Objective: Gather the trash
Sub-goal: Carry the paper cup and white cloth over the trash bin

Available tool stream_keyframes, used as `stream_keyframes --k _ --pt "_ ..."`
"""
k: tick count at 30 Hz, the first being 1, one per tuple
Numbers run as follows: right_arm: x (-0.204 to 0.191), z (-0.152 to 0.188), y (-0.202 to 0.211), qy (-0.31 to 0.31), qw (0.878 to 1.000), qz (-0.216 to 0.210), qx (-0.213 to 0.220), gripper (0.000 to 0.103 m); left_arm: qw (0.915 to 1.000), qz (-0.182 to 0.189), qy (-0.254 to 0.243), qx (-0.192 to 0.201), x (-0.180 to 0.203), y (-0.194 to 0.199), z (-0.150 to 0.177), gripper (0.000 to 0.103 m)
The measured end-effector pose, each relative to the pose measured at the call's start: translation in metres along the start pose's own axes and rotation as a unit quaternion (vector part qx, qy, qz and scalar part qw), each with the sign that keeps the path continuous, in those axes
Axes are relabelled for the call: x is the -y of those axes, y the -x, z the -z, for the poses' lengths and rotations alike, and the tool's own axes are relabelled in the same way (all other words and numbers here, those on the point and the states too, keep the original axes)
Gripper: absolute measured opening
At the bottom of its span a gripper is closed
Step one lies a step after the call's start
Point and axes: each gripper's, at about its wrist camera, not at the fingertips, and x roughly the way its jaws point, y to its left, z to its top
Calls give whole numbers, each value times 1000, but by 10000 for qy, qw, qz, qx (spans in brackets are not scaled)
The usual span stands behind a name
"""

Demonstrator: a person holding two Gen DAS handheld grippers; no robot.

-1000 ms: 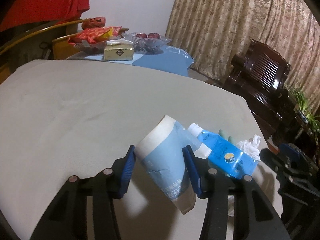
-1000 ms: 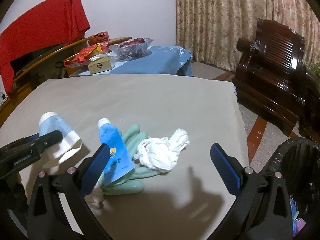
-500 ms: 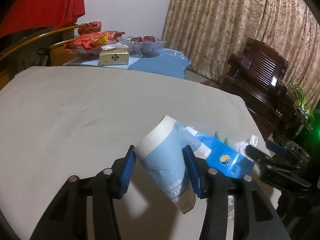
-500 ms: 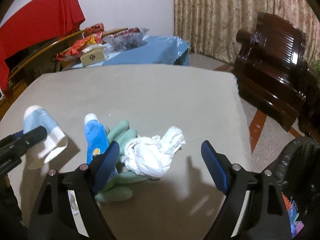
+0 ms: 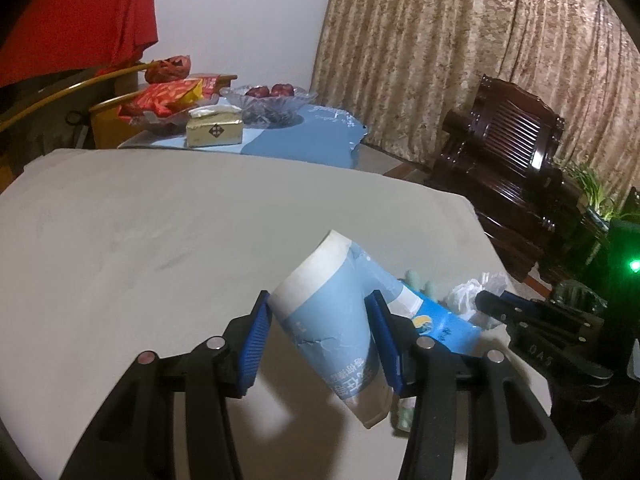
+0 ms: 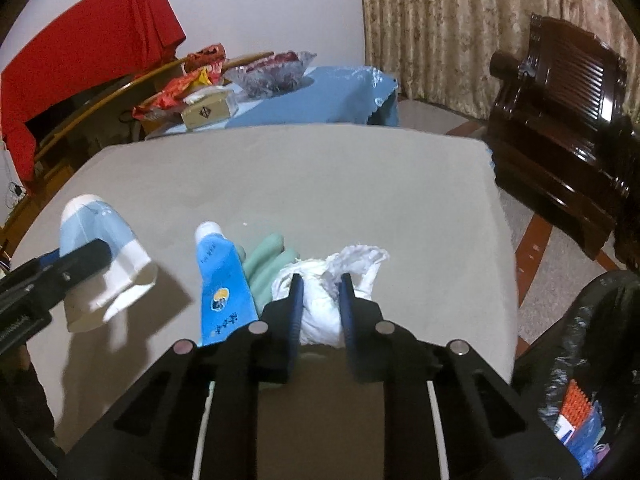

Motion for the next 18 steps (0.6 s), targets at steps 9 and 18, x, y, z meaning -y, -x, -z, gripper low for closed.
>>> stream_keyframes --k 9,18 --pt "1 -8 46 -60 9992 -74 393 18 9997 186 -123 141 21 20 -5 49" --pt "9 -10 95 -86 9971 -86 747 18 9987 317 -271 284 43 46 -9 49"
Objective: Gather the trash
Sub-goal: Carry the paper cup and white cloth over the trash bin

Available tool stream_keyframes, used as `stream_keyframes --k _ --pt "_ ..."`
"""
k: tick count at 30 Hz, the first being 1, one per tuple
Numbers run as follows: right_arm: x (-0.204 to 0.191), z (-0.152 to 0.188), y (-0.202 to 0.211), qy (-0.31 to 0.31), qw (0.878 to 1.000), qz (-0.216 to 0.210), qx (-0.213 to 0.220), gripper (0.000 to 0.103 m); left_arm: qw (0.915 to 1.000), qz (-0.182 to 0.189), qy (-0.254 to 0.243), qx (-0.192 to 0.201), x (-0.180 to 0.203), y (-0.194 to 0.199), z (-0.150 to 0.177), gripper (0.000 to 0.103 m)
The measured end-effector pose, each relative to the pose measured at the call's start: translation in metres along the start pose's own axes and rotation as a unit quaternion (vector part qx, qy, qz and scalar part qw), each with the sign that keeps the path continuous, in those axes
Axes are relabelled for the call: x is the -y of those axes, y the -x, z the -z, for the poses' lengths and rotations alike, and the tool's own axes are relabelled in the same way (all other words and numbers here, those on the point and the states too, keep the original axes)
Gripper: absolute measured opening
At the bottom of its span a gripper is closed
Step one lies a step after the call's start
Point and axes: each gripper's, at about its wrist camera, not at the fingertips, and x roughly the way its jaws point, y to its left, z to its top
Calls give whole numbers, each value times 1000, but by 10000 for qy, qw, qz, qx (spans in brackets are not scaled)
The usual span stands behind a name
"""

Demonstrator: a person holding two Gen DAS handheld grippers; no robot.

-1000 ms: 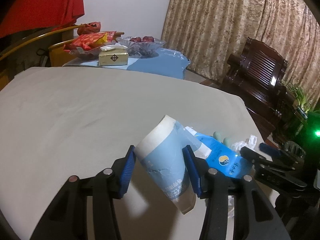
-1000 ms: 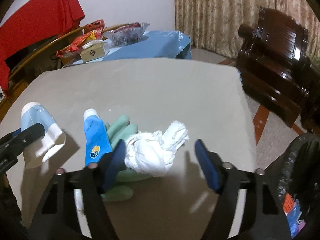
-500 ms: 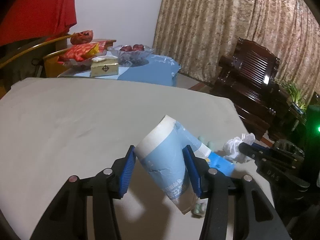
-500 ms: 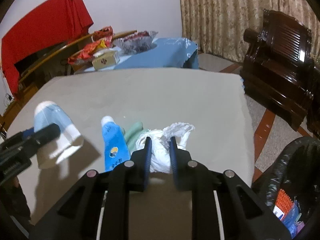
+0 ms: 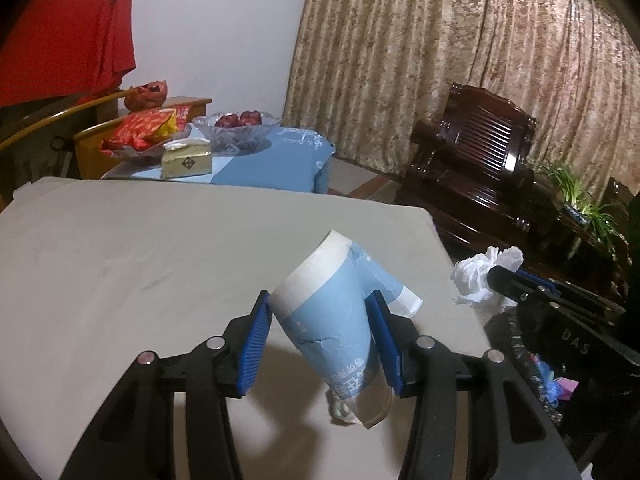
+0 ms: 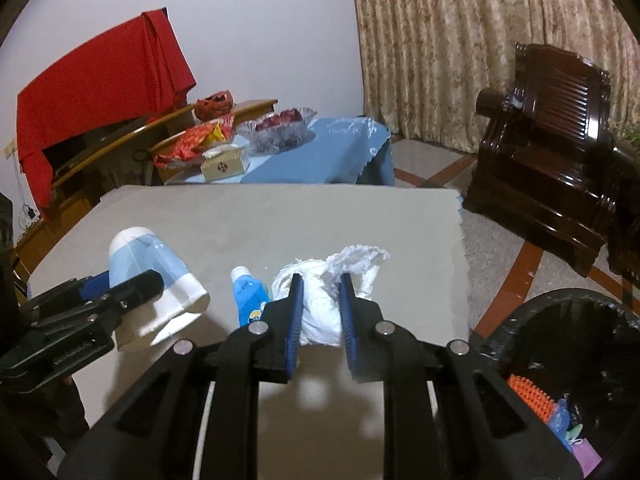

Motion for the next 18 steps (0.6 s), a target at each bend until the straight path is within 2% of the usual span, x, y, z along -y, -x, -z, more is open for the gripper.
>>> stream_keyframes --k 18 --pt "42 14 98 -122 9983 277 506 18 9982 484 -306 171 69 33 3 49"
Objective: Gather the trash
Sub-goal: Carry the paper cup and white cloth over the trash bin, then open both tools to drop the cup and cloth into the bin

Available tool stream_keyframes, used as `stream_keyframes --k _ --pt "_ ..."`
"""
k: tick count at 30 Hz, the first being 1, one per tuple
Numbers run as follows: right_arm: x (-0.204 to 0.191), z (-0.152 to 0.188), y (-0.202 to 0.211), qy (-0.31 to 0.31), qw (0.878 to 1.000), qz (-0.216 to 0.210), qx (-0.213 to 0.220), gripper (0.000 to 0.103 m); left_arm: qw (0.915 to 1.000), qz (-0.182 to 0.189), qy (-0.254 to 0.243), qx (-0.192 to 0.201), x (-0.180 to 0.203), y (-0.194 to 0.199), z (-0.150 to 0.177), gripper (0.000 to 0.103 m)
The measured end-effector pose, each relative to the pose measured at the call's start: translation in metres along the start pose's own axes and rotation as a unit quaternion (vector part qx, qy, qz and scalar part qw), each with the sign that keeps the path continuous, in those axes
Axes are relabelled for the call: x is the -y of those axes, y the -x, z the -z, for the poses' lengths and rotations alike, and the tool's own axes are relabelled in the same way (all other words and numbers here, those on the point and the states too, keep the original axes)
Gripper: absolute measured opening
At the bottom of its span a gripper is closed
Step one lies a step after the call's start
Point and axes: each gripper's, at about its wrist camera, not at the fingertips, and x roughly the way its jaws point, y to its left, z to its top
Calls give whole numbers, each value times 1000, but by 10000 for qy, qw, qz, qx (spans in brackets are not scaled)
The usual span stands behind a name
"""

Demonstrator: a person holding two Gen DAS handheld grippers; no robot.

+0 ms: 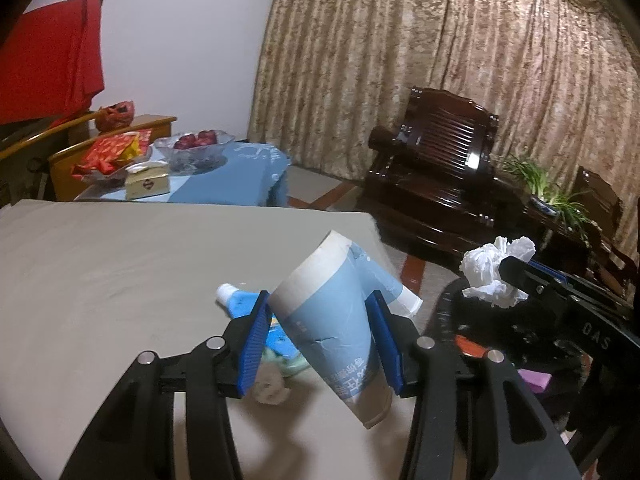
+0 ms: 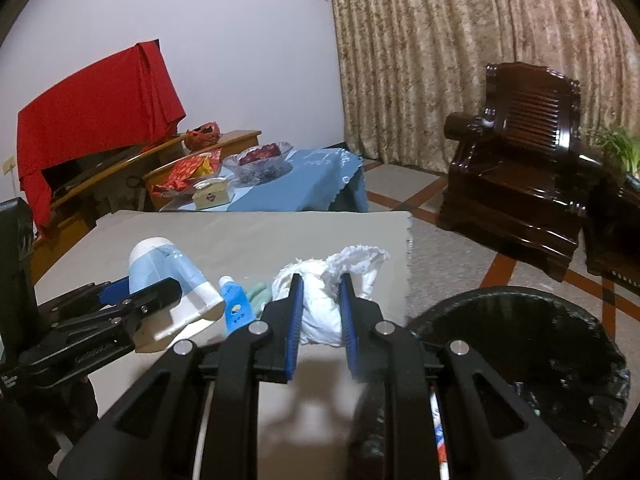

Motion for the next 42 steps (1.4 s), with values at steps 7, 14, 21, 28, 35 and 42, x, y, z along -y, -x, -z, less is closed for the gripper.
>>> stream_keyframes --k 7,14,21,28,35,42 --pt "27 7 31 -74 9996 245 137 18 9993 283 -228 14 39 4 1 49" --pt "59 17 54 -148 9981 587 149 18 9970 618 -467 -57 81 -3 2 49" --pt "91 30 75 -308 9951 929 156 18 9928 966 -700 -101 123 -11 5 49" --pt "122 44 91 -450 9913 1232 117 18 9882 1213 -918 -192 158 -24 12 49" --pt "146 58 99 -604 9876 1447 48 18 9845 1365 -1059 -307 185 -40 18 50" --pt "164 66 97 -723 9845 1595 -21 18 9808 1453 -1231 -411 206 -54 26 50"
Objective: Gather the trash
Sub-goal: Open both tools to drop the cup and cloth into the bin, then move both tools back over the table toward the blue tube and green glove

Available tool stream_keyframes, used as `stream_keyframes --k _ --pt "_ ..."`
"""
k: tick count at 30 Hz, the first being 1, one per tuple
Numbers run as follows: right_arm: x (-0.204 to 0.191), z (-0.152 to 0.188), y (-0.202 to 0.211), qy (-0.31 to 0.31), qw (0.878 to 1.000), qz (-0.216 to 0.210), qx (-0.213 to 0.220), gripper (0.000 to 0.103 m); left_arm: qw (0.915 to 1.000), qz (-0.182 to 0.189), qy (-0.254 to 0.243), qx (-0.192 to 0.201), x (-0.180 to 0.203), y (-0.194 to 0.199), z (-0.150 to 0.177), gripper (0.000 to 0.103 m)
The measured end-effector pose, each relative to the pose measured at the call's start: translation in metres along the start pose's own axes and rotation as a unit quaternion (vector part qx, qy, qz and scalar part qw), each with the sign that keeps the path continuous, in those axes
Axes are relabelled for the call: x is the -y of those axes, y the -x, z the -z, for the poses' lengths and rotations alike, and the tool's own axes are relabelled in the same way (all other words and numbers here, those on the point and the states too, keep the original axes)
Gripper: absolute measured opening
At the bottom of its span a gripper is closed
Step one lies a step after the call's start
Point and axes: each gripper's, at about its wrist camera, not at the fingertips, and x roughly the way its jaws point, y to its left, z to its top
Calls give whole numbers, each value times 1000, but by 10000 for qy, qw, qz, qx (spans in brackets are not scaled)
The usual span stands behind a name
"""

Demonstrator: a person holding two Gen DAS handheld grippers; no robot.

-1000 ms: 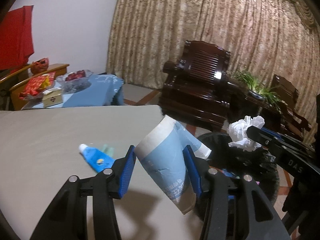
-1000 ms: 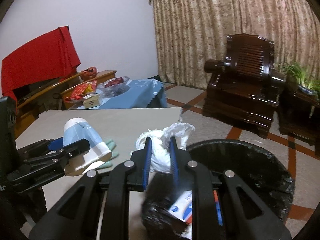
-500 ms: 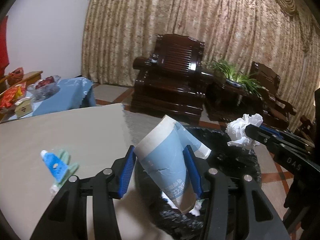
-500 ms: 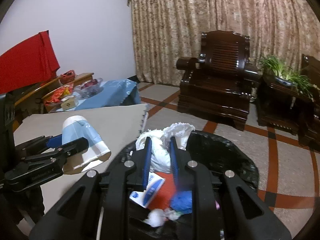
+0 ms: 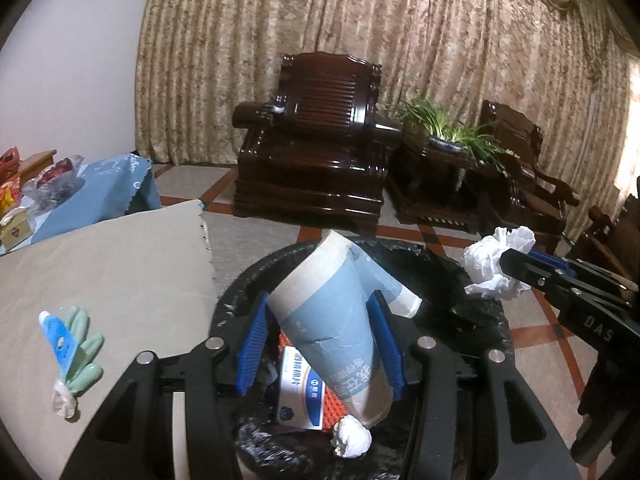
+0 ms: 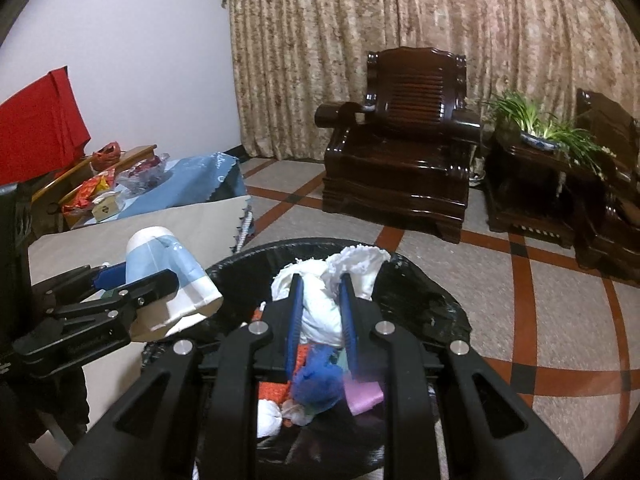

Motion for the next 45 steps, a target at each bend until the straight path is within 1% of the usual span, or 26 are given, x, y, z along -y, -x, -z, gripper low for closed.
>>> stream_keyframes --k 8,11,13,14,15,16,17,18,19,20,21,22,23,26,29,31,38,41,45 --pt "21 11 -13 -106 9997 132 -194 18 9998 31 -76 -175 7 -23 6 50" --pt "26 15 -18 -122 9994 194 -262 21 9997 84 -70 -238 11 -29 7 55" --pt "30 17 -21 -157 9991 234 -318 29 9994 152 -32 -305 11 -31 8 60" --pt "31 19 -22 -172 9990 255 -338 36 9993 153 -11 -337 10 -32 9 60" --pt "32 21 -22 -191 9988 293 -346 41 9992 157 -3 -355 10 -33 10 60" --pt "32 22 -23 -202 9987 305 -356 42 9991 159 -3 -386 8 -33 11 61" --pt "33 24 -23 -215 9986 319 -372 46 9991 157 -4 -404 7 -34 11 62" --pt "33 25 -22 -222 9985 337 -374 54 9990 159 10 -419 6 -33 12 67" --pt "32 26 -21 -231 9984 359 -362 58 9989 176 58 -433 4 -32 12 72" --pt "32 26 -20 -236 9984 373 -350 65 9988 189 96 -438 2 -30 13 74" --pt "31 26 -20 -236 9984 393 -340 75 9988 182 125 -431 -1 -28 13 76" --pt "29 27 -18 -232 9982 447 -317 82 9989 152 141 -422 -3 -26 14 79" --pt "28 27 -17 -235 9982 480 -287 90 9990 111 155 -406 -6 -23 15 80" --pt "25 25 -12 -318 9982 467 -212 96 9993 -17 229 -302 -17 -12 14 85" --pt "18 21 -8 -425 9983 354 -193 97 9990 -248 336 -151 -32 5 10 91" --pt "7 18 -5 -375 9988 274 -129 97 9983 -382 426 -52 -42 16 9 96" --pt "-36 9 -4 -237 9997 -54 -4 98 9930 -948 692 112 -93 56 16 97" --pt "-53 4 -9 -162 9996 -209 -28 98 9887 -1224 851 155 -119 72 25 97" --pt "-90 -1 -17 85 9988 -480 -58 98 9810 -1679 956 166 -157 93 40 97"
